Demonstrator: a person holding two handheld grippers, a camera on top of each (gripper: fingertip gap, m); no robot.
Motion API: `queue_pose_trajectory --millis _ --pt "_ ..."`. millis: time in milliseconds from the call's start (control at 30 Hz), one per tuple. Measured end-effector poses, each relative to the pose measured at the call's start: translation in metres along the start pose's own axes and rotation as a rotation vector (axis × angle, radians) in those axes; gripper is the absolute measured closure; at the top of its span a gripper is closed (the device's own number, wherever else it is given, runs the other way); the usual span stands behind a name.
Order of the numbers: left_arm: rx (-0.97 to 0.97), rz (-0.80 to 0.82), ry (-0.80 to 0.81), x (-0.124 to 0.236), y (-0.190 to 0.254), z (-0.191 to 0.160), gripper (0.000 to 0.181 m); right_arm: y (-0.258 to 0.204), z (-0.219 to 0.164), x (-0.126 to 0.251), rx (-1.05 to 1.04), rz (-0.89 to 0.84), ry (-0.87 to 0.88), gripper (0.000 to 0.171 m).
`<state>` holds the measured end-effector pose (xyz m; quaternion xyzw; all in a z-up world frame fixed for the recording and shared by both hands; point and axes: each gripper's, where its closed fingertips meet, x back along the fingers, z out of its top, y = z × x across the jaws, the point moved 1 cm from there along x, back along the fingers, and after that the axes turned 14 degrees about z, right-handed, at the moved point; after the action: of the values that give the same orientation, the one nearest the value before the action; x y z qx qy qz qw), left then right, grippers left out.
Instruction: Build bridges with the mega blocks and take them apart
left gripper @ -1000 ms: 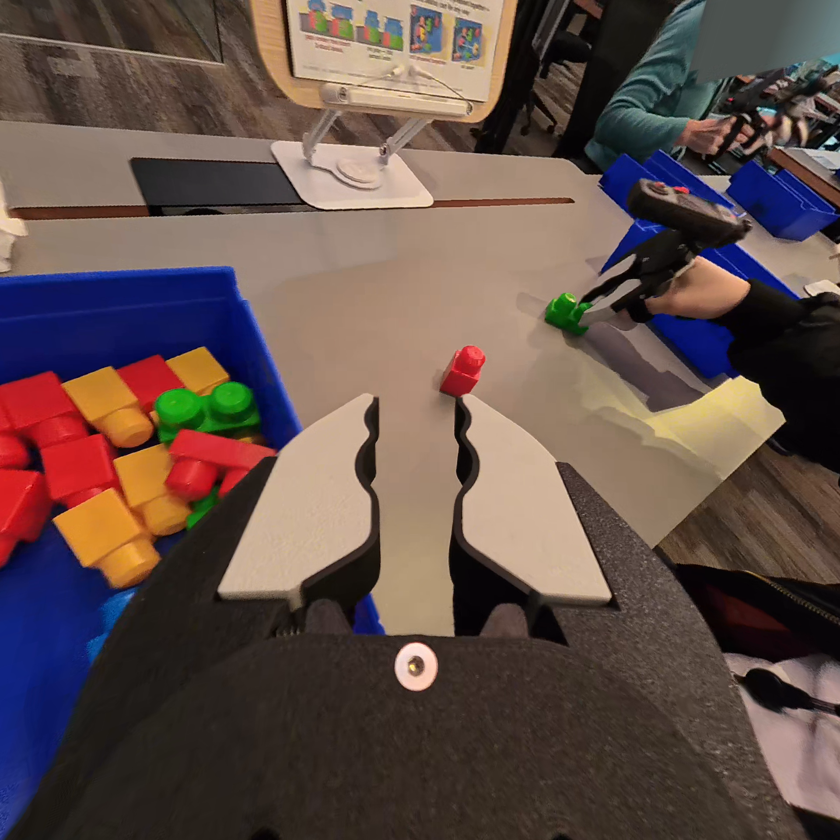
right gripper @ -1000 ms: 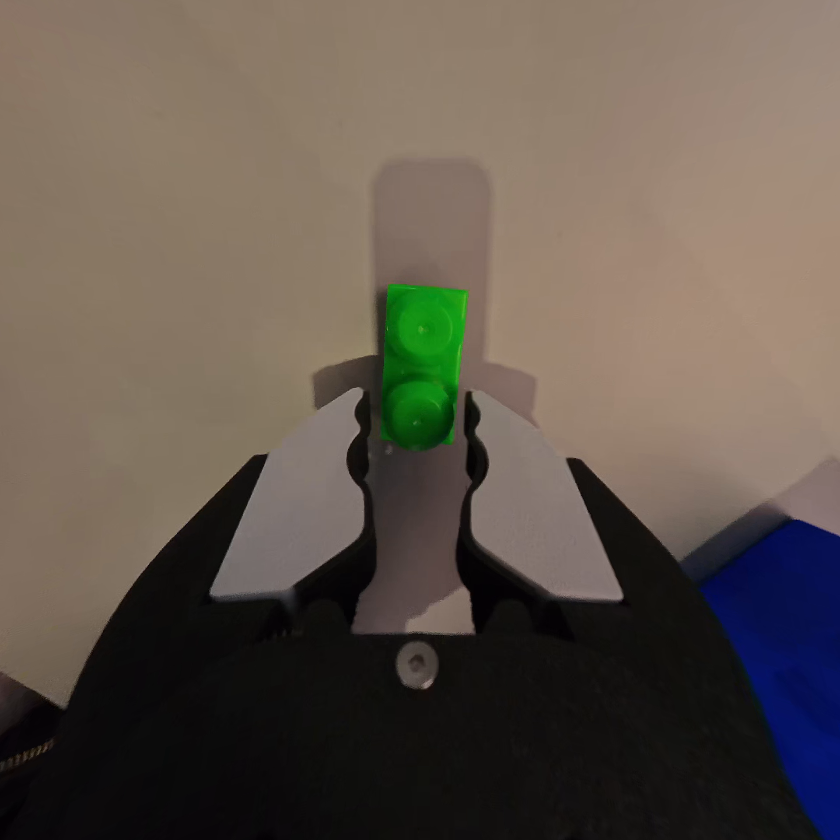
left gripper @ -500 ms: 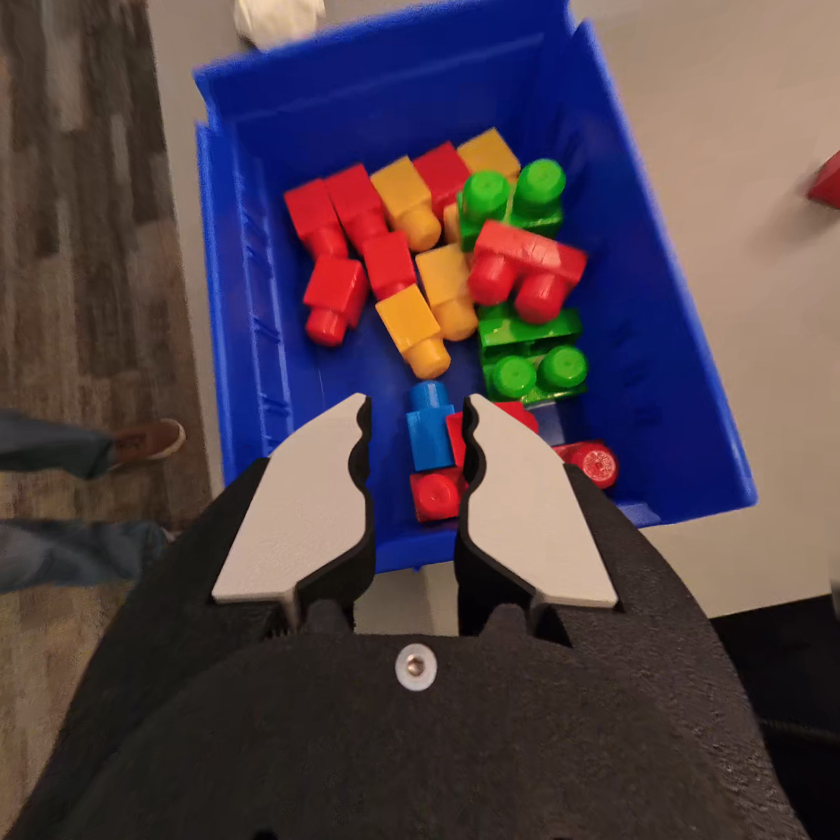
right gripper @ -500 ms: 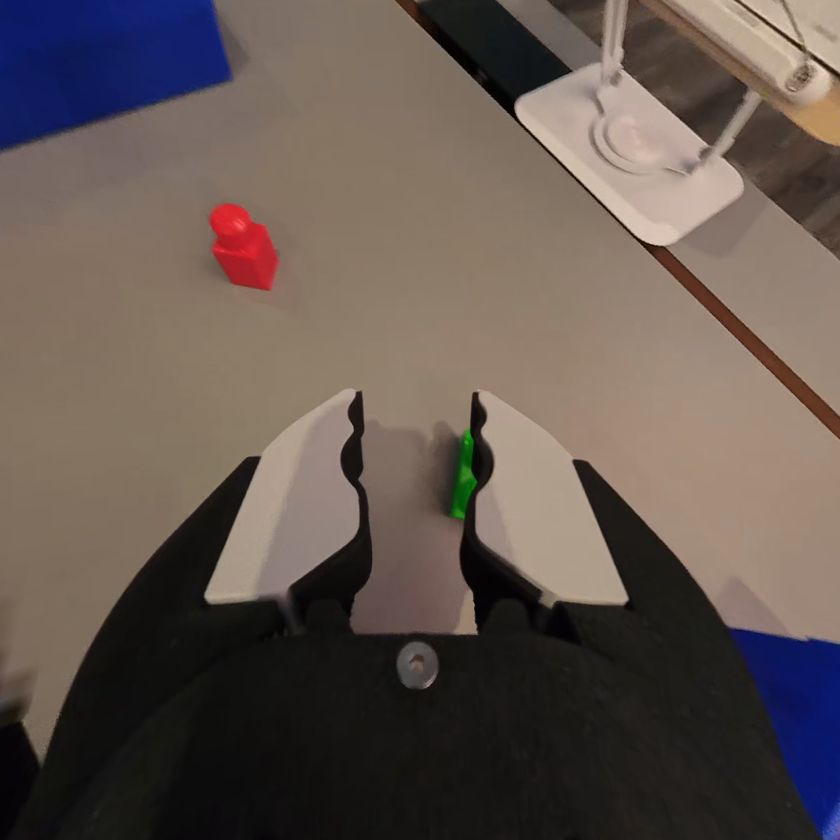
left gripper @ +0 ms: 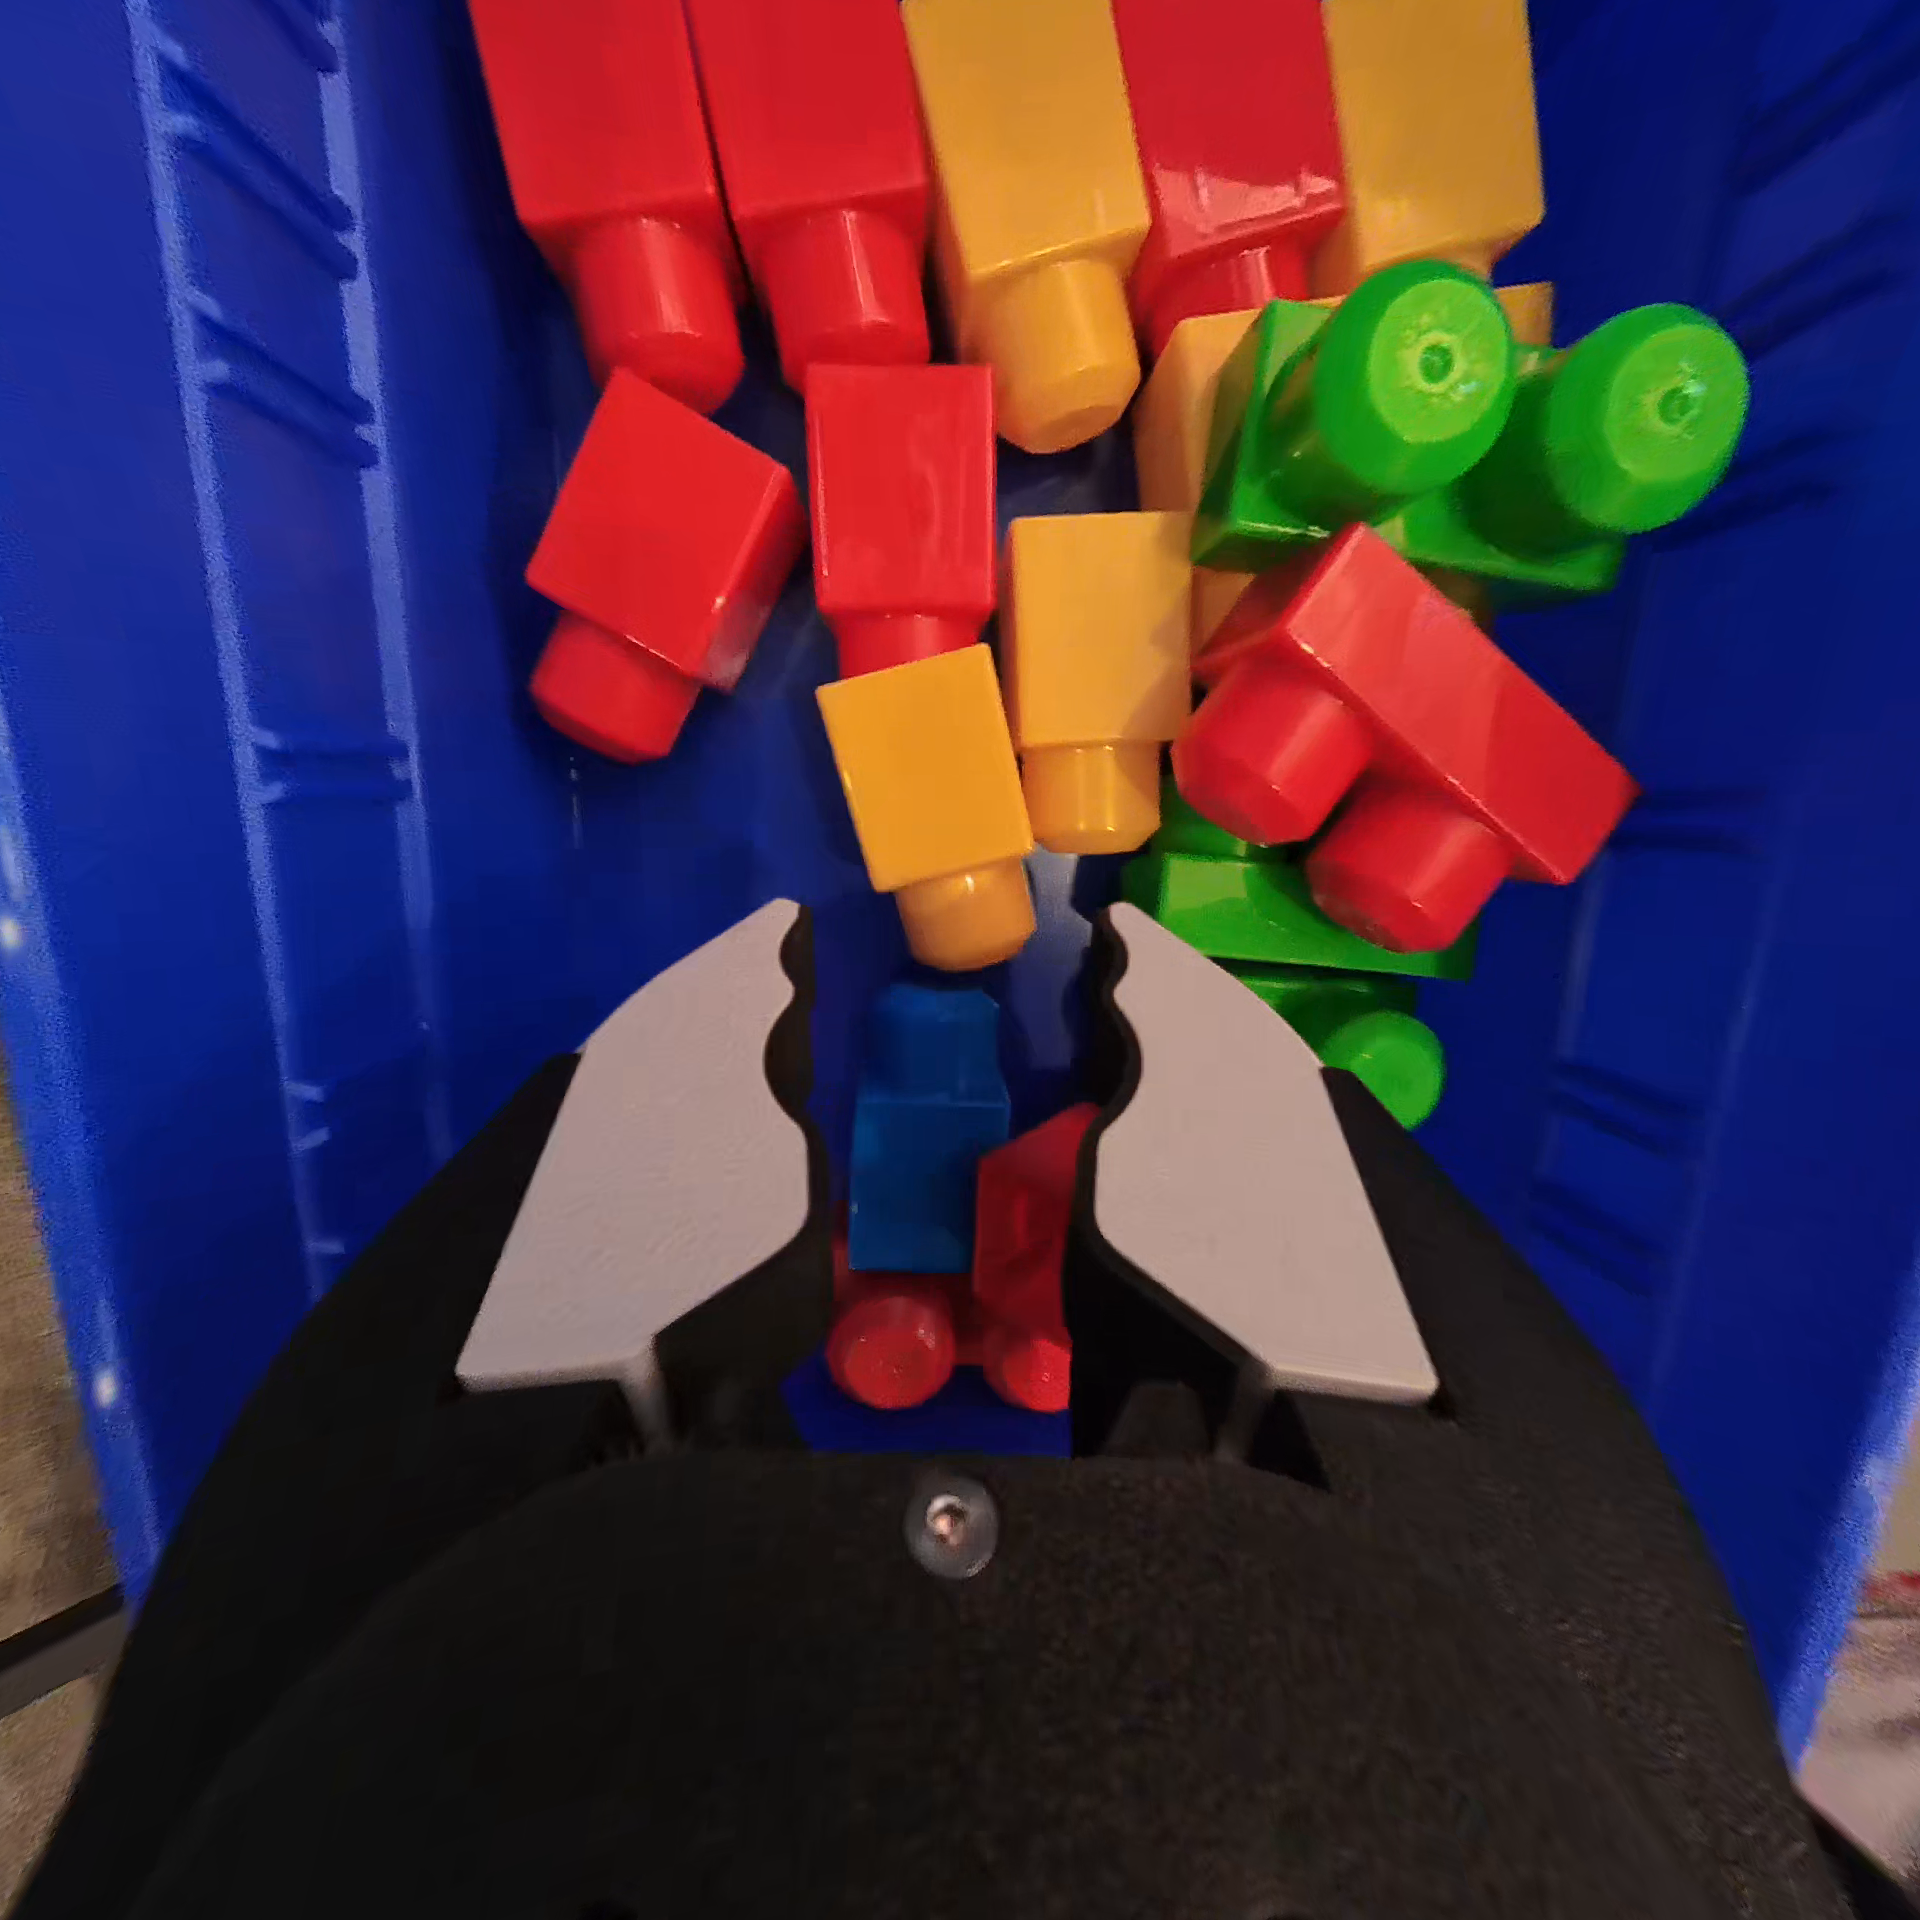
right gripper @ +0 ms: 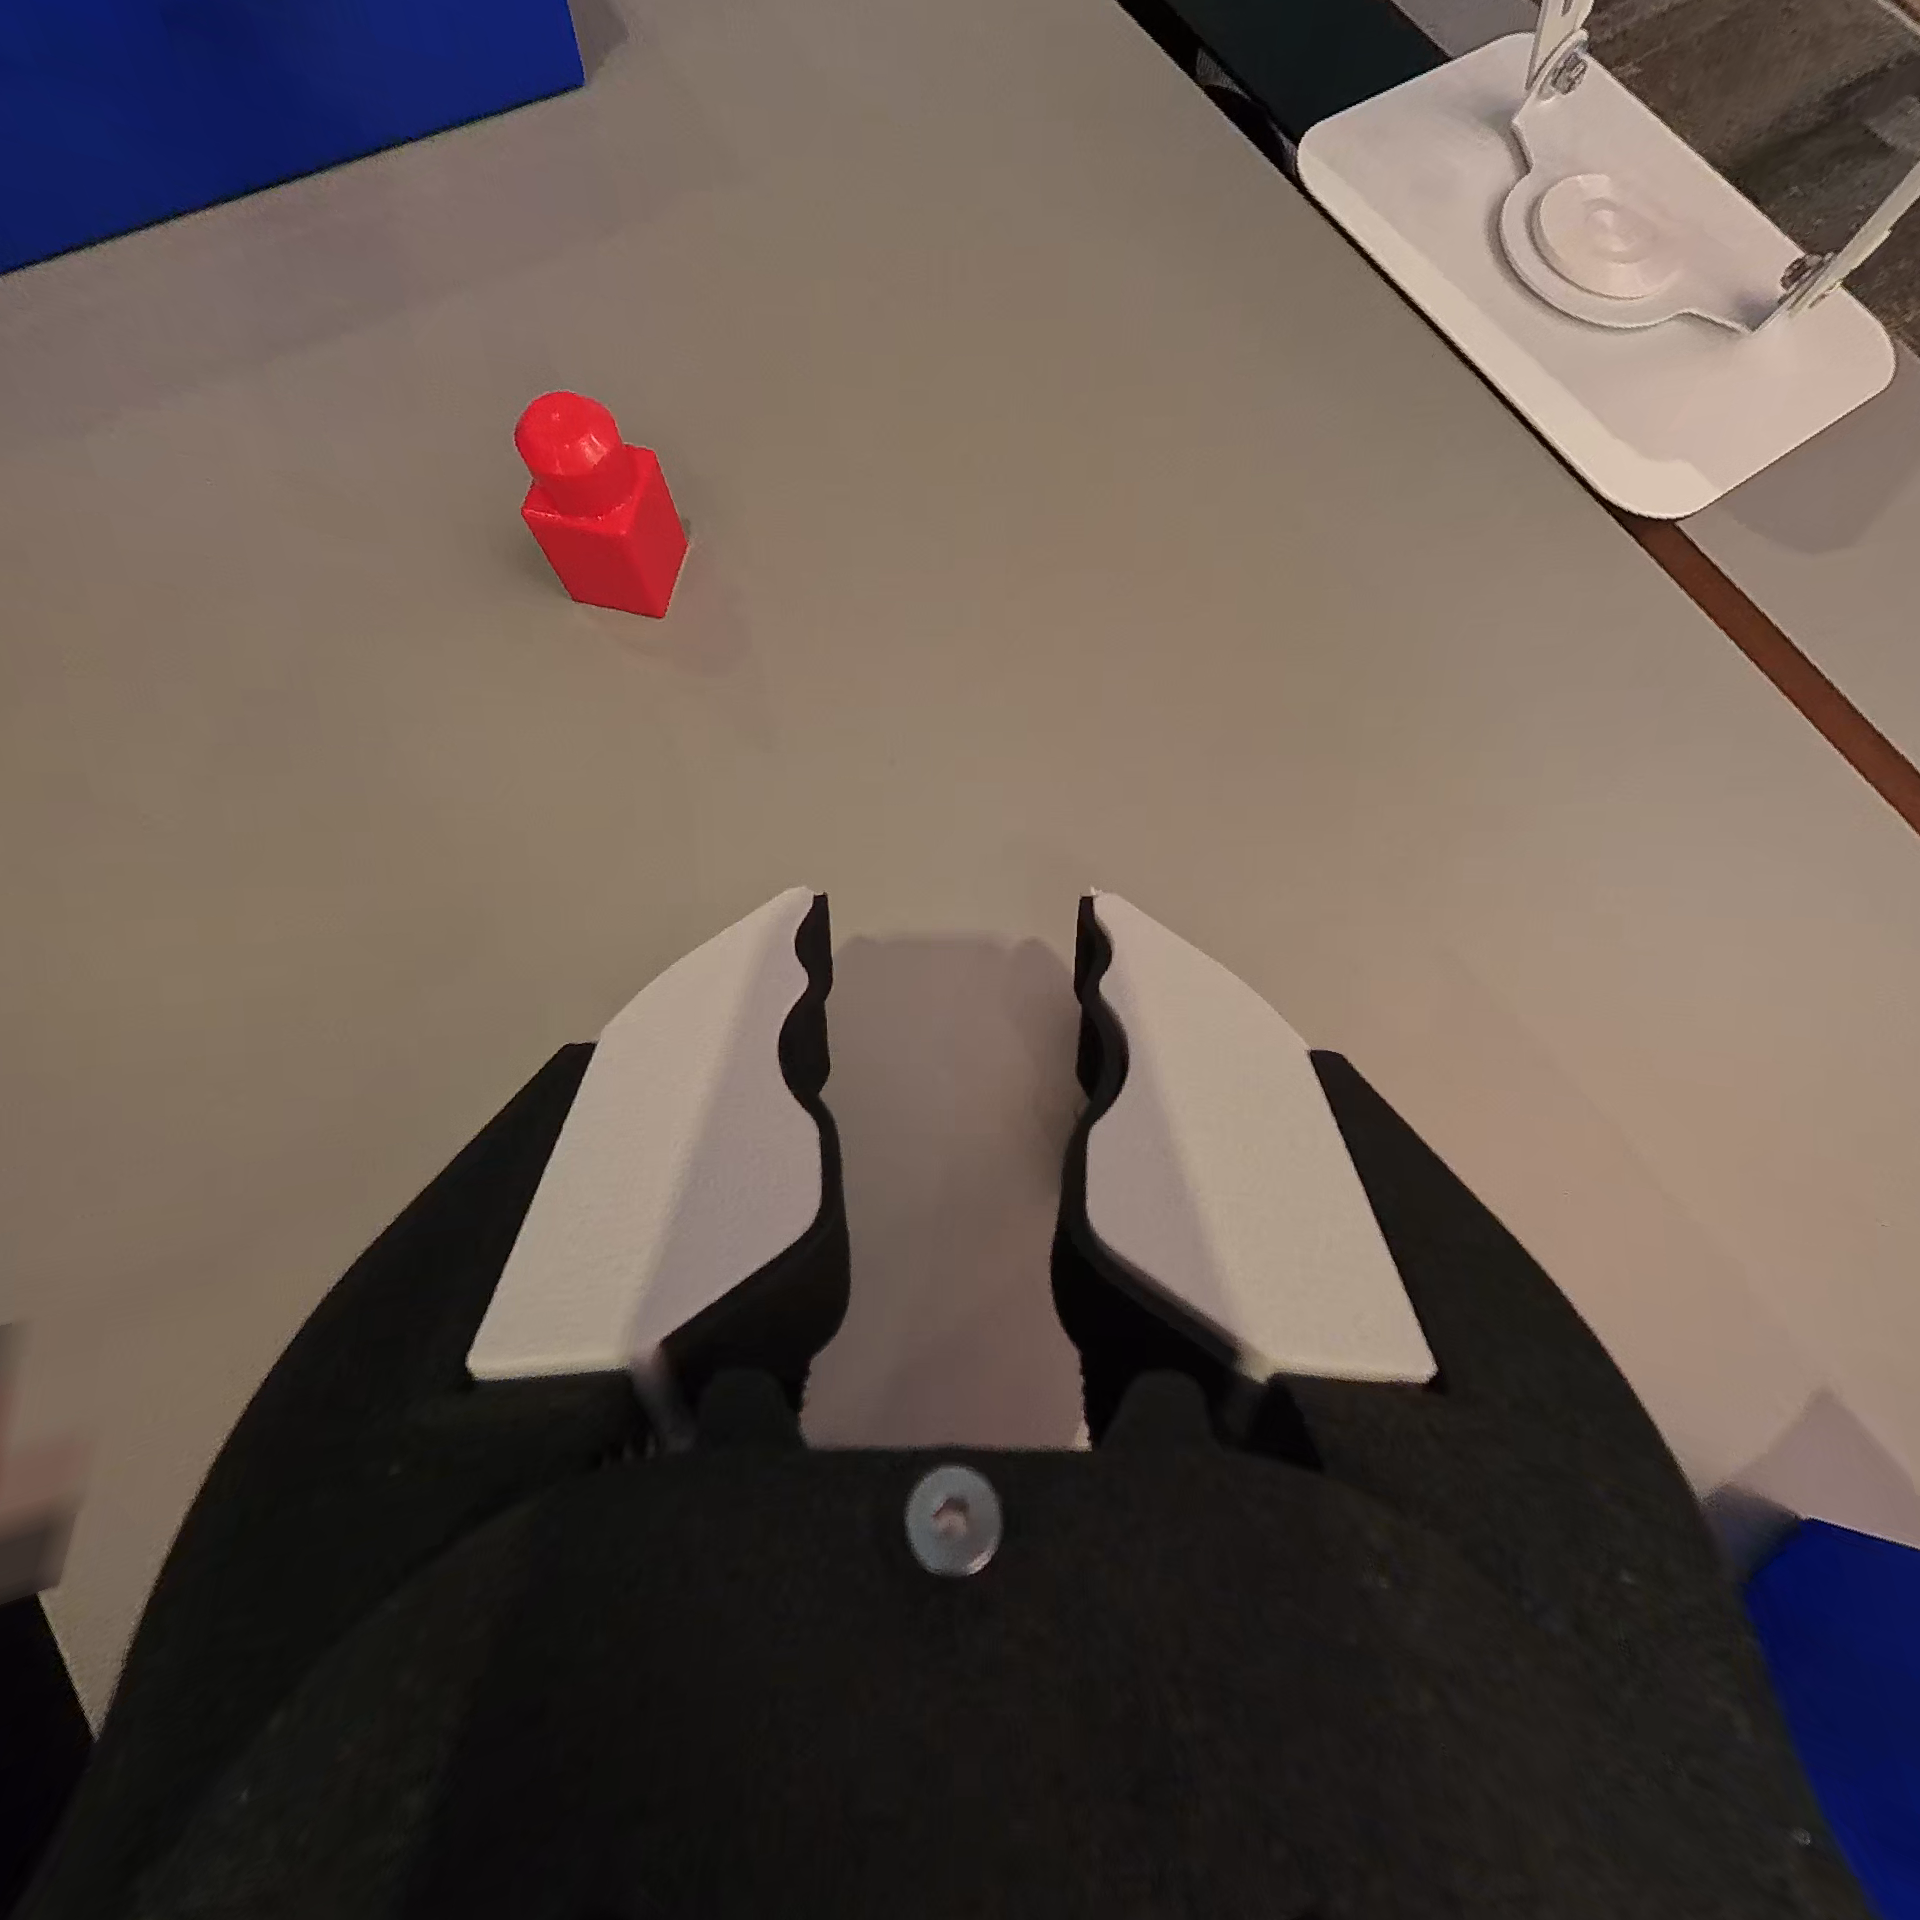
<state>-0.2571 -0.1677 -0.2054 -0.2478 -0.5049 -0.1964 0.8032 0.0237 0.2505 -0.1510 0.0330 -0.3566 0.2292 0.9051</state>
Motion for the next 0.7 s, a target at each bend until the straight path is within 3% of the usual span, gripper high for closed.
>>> queue_pose_trajectory --millis 233,367,700 --pt "-0.088 0.102 -0.059 -0.016 -0.002 0.0 0.131 0.005 -0.005 0.01 -0.01 -0.001 0.014 0.127" --pt "-0.083 0.088 -0.129 -0.026 0.0 -0.005 0.132 0.007 -0.008 0.014 -0.016 -0.004 0.025 0.128" --pt "-0.132 0.104 -0.13 -0.032 0.003 0.006 0.132 0.017 -0.024 0.021 -0.045 -0.015 0.006 0.128"
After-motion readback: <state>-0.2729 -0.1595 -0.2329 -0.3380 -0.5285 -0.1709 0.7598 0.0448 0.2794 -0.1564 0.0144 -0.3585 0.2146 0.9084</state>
